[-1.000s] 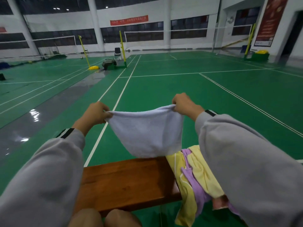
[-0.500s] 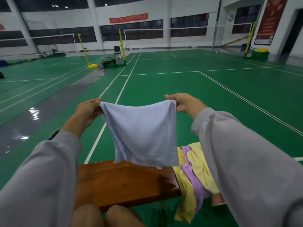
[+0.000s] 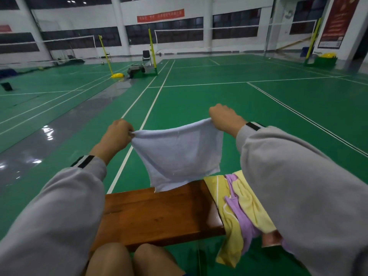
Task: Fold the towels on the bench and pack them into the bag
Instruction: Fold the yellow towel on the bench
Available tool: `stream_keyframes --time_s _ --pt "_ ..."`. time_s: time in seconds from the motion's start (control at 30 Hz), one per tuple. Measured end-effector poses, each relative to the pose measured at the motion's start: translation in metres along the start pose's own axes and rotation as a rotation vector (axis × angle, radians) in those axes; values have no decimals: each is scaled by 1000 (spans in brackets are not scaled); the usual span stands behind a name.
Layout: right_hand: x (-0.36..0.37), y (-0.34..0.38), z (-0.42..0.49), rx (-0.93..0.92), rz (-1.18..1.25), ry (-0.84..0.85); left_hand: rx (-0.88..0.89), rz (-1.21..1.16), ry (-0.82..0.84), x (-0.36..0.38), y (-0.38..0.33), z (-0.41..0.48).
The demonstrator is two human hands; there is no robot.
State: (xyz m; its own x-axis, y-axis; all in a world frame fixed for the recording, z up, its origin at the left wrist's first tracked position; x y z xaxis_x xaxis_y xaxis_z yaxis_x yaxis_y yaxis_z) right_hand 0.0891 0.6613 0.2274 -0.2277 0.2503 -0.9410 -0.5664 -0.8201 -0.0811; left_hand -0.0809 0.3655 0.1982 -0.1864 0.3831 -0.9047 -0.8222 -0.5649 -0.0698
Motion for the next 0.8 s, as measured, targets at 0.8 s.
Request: stream_keyframes --time_s 0.8 --pt "36 -22 24 232 131 53 -139 -9 -158 17 20 23"
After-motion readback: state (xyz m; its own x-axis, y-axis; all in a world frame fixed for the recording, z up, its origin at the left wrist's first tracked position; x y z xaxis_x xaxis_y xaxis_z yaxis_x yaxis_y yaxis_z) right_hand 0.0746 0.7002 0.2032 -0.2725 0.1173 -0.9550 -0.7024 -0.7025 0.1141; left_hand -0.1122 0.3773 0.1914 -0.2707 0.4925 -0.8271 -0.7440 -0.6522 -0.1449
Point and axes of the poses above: each hand's wrist, its own z-axis towards the middle knuckle, its own x-axis out of the palm, y = z × x, the point moved 7 cm from there along z, towards the middle knuckle, and after that the axes turned 15 degrees about x, right-handed, at the moved point
